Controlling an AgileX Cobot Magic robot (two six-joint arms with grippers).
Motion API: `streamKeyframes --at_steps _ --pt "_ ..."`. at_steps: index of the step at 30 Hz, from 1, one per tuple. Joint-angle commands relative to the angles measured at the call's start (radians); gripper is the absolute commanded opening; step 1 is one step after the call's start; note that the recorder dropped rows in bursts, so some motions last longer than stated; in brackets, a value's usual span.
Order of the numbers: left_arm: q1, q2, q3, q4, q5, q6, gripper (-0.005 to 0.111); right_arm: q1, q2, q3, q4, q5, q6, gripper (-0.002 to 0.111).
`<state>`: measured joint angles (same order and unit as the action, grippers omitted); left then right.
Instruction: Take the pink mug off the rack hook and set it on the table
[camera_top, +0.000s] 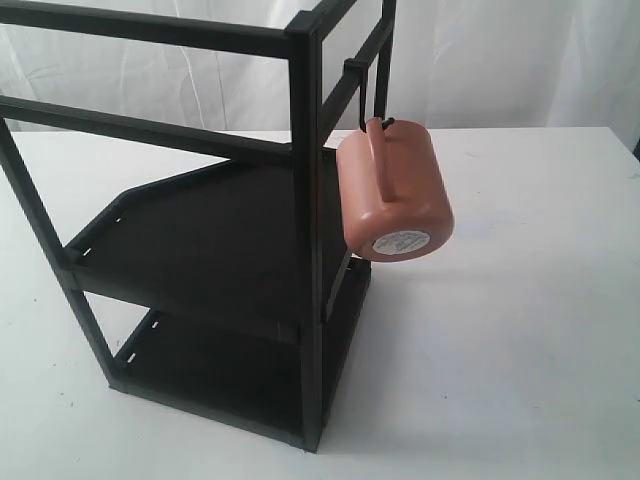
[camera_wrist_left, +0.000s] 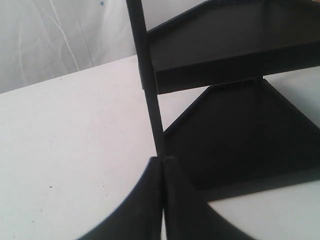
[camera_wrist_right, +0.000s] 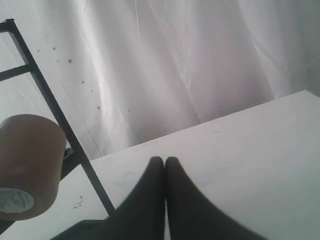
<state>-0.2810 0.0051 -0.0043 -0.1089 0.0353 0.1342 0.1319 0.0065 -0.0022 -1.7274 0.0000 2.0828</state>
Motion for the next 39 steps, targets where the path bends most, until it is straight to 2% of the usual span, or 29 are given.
streamKeyframes --at_steps 1,5,9,12,15,18,19,20,21,23,29,39 --pt "0.001 -0.005 0.004 -0.009 -0.006 0.000 0.000 0.001 -0.007 0.002 0.063 -0.010 0.023 0.000" --pt "0.001 -0.005 0.004 -0.009 -0.006 0.000 0.000 0.001 -0.007 -0.029 0.131 -0.105 0.016 0.000" --pt "0.001 -0.005 0.004 -0.009 -0.006 0.000 0.000 0.001 -0.007 -0.254 0.113 -0.269 -0.275 0.000" --pt "0.001 -0.005 0.004 -0.009 -0.006 0.000 0.000 0.001 0.172 -0.436 -0.017 -0.381 -0.284 0.000" --pt "0.001 -0.005 0.004 -0.009 -0.006 0.000 0.000 0.001 0.454 -0.567 -0.017 -0.525 -0.291 0.001" --pt "0.001 -0.005 0.004 -0.009 -0.006 0.000 0.000 0.001 0.657 -0.636 -0.017 -0.604 -0.336 0.015" --pt "0.001 -0.005 0.004 -0.009 -0.006 0.000 0.000 0.001 0.757 -0.654 -0.017 -0.661 -0.351 0.031" --pt "0.001 -0.005 0.004 -0.009 -0.006 0.000 0.000 0.001 0.802 -0.661 -0.017 -0.685 -0.353 0.040" --pt "0.001 -0.005 0.004 -0.009 -0.006 0.000 0.000 0.001 0.885 -0.665 -0.017 -0.712 -0.363 0.054" --pt "0.001 -0.005 0.004 -0.009 -0.006 0.000 0.000 0.001 0.948 -0.665 -0.017 -0.748 -0.436 0.061" --pt "0.001 -0.005 0.004 -0.009 -0.006 0.000 0.000 0.001 1.040 -0.665 0.161 -0.894 -0.658 0.061" --pt "0.001 -0.005 0.004 -0.009 -0.006 0.000 0.000 0.001 1.047 -0.665 0.231 -0.970 -0.771 0.061"
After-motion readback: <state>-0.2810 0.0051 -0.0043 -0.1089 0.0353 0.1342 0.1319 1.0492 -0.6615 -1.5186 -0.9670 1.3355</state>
